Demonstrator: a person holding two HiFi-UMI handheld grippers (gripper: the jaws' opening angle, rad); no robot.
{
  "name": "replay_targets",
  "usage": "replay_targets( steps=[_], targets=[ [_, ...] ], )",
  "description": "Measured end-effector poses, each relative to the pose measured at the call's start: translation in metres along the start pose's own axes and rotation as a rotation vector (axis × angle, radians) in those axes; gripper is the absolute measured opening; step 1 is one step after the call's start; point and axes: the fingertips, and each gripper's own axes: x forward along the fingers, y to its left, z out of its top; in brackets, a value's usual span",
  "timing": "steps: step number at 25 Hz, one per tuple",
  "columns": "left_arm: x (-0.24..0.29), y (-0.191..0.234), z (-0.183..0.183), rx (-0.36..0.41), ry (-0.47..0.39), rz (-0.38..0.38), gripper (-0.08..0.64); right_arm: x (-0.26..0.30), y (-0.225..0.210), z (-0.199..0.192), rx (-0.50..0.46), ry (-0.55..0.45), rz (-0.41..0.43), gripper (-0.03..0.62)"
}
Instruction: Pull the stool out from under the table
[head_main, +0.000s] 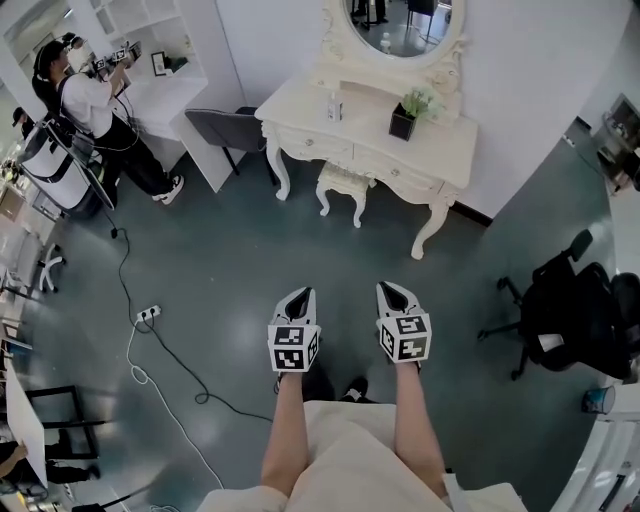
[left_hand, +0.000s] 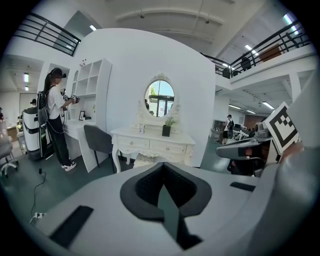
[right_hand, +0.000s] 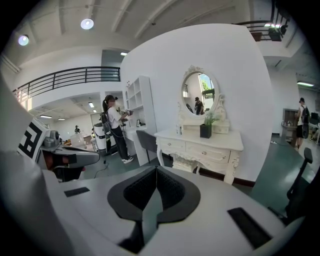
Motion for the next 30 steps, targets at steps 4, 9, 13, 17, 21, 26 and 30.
replay_targets(
  steps=[4, 9, 13, 17, 21, 26, 30],
  targets=[
    [0.015, 0.014, 0.002, -0.029, 0.001, -0.002, 0.015, 0.016, -0.001, 0.000, 0.011, 0.013, -0.001, 0.044],
    [0.054, 0.039, 0.032, 0.005, -0.010, -0.054, 0.015, 0.052, -0.012, 0.029, 0.036, -0.017, -0.052, 0.044],
    [0.086, 0.060, 0.058, 0.006, -0.016, -0.112, 0.015, 0.084, -0.019, 0.052, 0.063, -0.017, -0.082, 0.044],
    [0.116, 0.086, 0.082, 0.059, -0.011, -0.154, 0.014, 0.119, -0.018, 0.075, 0.098, -0.040, -0.103, 0.044],
    [0.144, 0.113, 0.103, 0.081, -0.014, -0.179, 0.015, 0.153, -0.018, 0.095, 0.107, -0.057, -0.122, 0.044],
    [0.166, 0.141, 0.111, 0.095, 0.005, -0.239, 0.015, 0.185, -0.017, 0.106, 0.136, -0.074, -0.163, 0.044],
    [0.176, 0.169, 0.113, 0.108, 0.010, -0.248, 0.015, 0.206, -0.013, 0.110, 0.158, -0.084, -0.192, 0.044]
  ],
)
